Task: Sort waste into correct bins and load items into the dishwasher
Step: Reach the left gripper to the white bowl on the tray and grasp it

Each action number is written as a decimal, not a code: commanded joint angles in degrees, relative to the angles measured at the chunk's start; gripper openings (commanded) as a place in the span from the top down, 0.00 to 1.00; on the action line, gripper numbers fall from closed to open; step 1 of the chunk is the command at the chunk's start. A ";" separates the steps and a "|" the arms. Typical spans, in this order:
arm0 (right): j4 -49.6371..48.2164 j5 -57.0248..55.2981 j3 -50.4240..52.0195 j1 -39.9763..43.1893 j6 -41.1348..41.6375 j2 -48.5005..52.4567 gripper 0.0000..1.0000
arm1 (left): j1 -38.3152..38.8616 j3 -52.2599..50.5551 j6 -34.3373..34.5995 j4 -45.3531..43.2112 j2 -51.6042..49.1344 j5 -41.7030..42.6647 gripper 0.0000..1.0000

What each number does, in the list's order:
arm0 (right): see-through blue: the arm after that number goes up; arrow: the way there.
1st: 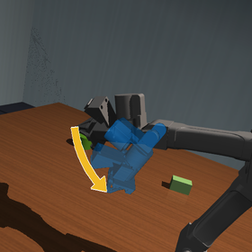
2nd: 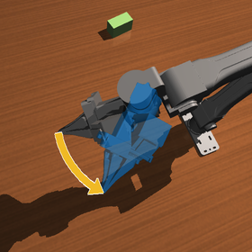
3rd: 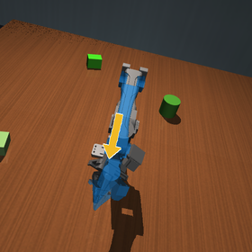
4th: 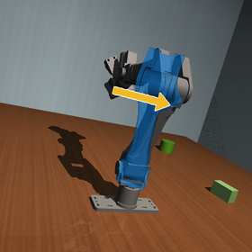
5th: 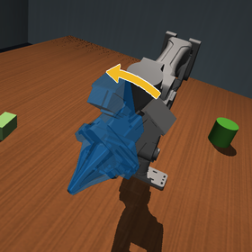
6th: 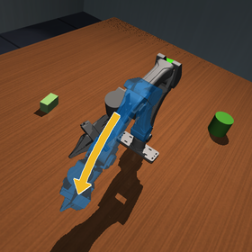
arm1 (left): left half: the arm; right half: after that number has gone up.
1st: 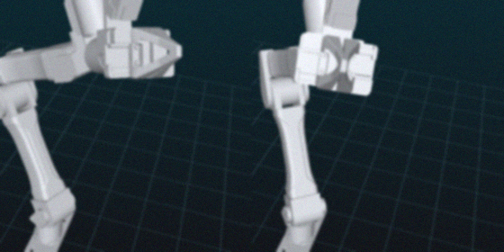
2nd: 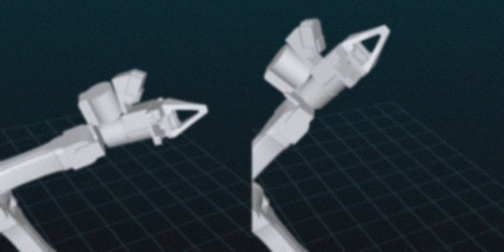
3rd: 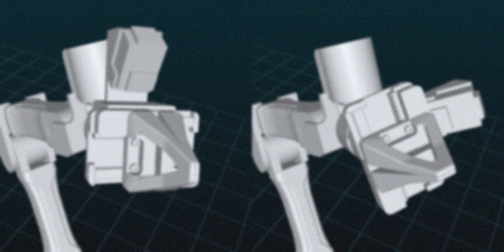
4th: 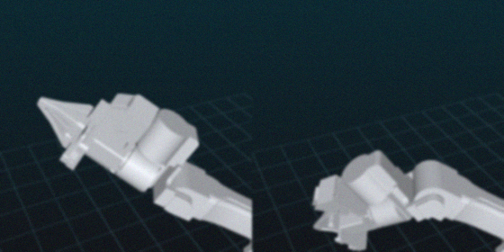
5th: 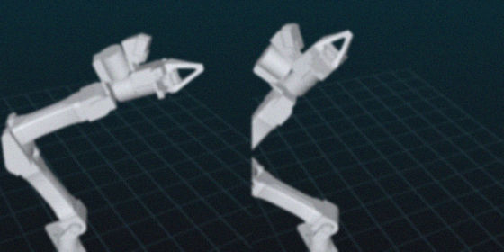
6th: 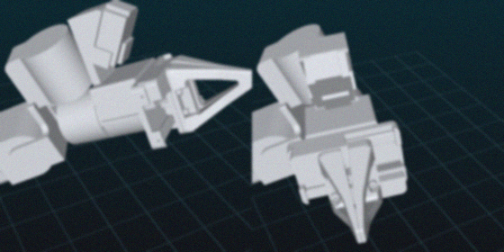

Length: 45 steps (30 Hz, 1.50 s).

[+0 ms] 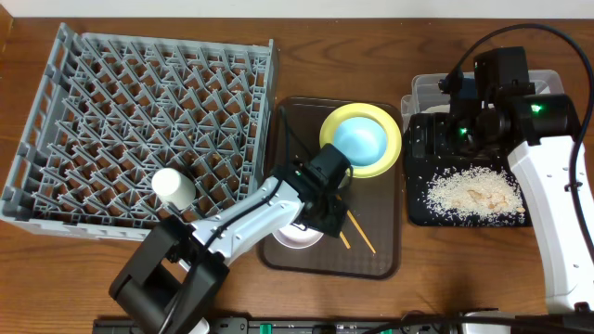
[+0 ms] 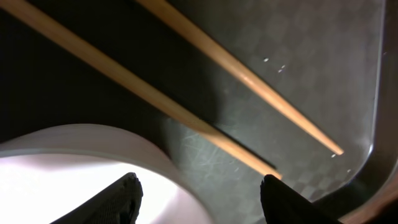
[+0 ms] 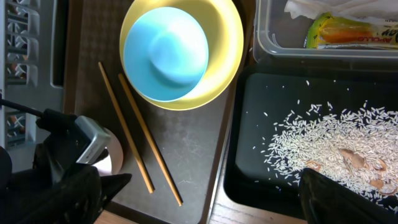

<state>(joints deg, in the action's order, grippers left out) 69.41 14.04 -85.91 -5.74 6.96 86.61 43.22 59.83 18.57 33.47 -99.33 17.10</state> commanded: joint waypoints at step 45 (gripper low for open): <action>1.31 -0.52 -0.98 0.11 -0.42 -0.13 0.01 | 5.73 0.85 16.46 -0.20 -1.79 -15.06 0.81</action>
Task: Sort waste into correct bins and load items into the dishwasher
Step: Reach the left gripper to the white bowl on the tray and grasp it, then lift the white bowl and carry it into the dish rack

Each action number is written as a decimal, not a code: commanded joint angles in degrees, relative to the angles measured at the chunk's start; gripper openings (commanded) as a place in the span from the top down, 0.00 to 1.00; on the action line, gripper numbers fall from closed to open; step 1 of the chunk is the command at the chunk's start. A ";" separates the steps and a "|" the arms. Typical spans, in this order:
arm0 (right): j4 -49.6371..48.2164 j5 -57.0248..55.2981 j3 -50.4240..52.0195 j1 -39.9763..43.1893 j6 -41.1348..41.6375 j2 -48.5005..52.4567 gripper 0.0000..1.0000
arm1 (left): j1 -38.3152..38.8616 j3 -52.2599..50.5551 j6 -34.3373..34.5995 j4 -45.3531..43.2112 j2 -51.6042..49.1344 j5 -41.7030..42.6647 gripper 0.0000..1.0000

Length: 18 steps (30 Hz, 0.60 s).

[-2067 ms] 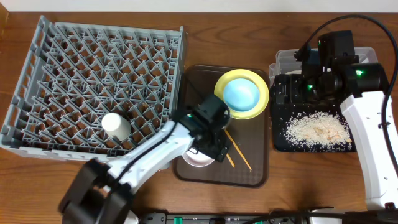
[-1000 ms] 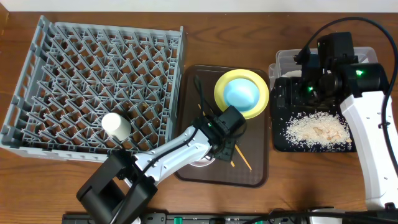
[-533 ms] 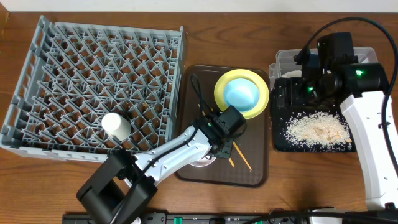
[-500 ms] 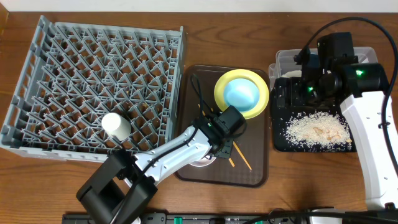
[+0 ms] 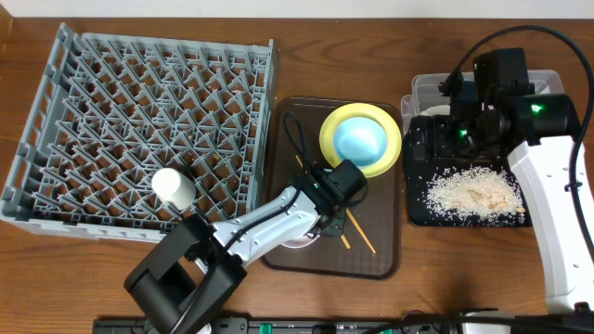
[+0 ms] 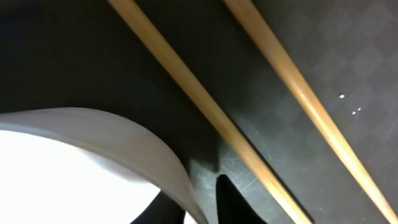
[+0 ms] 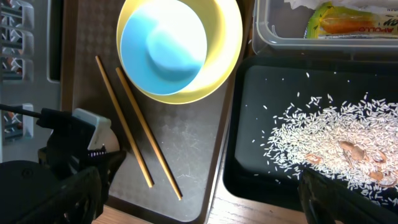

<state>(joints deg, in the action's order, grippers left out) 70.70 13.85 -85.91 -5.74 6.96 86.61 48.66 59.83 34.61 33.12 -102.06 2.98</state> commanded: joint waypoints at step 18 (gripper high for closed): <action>0.02 -0.37 -0.98 0.11 -0.44 -0.13 0.01 | -10.25 6.64 -17.14 1.60 22.58 -0.37 0.92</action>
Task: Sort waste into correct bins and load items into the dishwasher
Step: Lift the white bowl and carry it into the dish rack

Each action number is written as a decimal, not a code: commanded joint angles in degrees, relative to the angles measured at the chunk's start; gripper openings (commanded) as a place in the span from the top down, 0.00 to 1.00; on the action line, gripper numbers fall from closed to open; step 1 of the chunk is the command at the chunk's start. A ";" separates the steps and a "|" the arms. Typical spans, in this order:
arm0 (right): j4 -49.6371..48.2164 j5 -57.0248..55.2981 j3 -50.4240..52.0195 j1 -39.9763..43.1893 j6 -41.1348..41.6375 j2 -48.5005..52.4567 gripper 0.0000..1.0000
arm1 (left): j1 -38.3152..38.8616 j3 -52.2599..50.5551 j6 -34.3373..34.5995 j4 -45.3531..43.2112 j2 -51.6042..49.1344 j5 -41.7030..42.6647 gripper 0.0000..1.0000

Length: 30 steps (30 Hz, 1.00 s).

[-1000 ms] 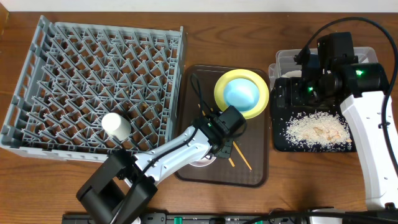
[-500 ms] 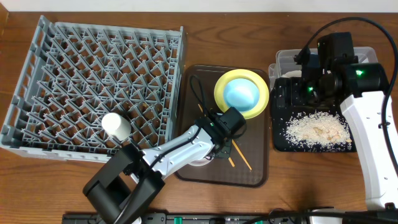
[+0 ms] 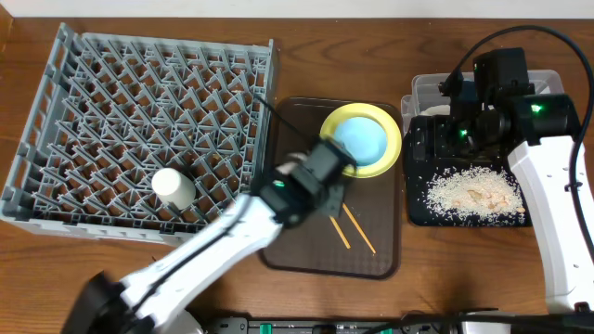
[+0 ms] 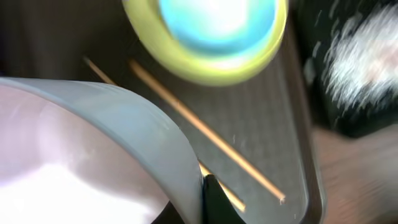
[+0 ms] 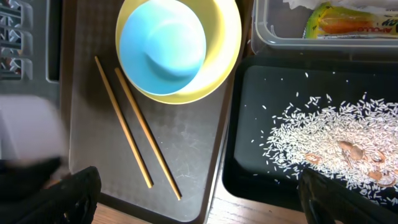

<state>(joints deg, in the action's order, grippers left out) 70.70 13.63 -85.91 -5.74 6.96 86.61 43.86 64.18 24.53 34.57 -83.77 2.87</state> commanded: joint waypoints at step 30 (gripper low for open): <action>0.92 -1.42 -0.98 0.11 -0.39 -0.13 0.01 | -61.42 2.56 -5.18 -35.74 -14.47 77.83 0.92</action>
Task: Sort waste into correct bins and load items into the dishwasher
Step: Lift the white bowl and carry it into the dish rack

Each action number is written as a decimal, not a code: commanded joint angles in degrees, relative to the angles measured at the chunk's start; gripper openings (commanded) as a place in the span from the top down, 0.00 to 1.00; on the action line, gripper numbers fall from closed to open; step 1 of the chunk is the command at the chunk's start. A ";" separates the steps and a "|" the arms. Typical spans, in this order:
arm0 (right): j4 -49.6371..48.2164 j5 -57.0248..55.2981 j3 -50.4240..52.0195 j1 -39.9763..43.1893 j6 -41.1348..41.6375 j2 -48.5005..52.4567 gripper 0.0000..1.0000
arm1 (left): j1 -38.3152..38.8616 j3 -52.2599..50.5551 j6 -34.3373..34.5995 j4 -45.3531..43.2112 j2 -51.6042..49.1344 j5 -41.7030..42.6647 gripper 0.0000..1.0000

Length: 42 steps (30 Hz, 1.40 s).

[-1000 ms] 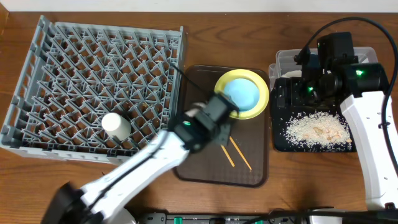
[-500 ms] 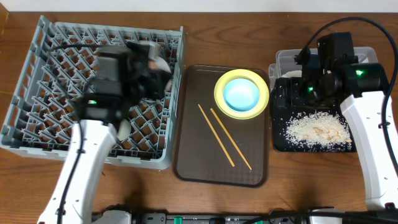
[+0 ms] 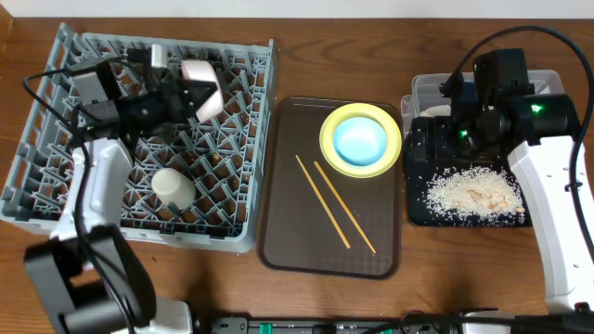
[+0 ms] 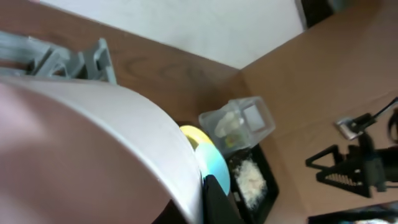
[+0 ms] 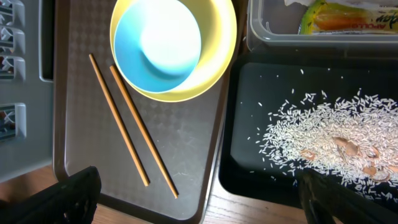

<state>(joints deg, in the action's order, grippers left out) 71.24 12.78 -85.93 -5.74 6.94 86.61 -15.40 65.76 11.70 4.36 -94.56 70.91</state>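
My left gripper [image 3: 188, 95] is shut on the rim of a white cup [image 3: 202, 96], holding it tilted over the far middle of the grey dish rack [image 3: 56, 190]. In the left wrist view the cup [image 4: 93, 149] fills the frame, with one dark finger [image 4: 215, 200] against its wall. Another white cup [image 3: 173, 186] sits in the rack's near part. Two chopsticks [image 3: 334, 211] lie on the brown tray [image 3: 278, 243], beside a blue bowl [image 3: 360, 139] resting in a yellow plate [image 3: 391, 160]. My right gripper [image 5: 208, 200] hangs open above the black bin's left edge.
A black bin [image 3: 419, 211] holds scattered rice [image 3: 471, 193]. Behind it a clear bin [image 5: 261, 37] contains a wrapper [image 5: 339, 23] and crumpled paper. The left arm's cable loops over the rack's far left.
My left gripper, holding the white cup, was above the tray near the yellow plate; it is now over the far part of the dish rack. The right arm has barely shifted.
My left gripper first stood open at the white cup on the tray beside the chopsticks. Then it was shut on the cup's rim. Later it held the cup above the tray, and now over the rack. The right gripper stayed open over the bins.
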 commanded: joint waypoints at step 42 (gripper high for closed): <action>0.87 -0.57 -0.96 0.11 -0.37 -0.13 0.01 | -23.19 -2.54 9.25 -2.01 -13.18 3.56 0.15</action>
<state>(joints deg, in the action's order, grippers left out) 72.03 12.56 -85.93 -5.74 6.94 86.61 -37.17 63.44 20.93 2.37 -107.96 75.46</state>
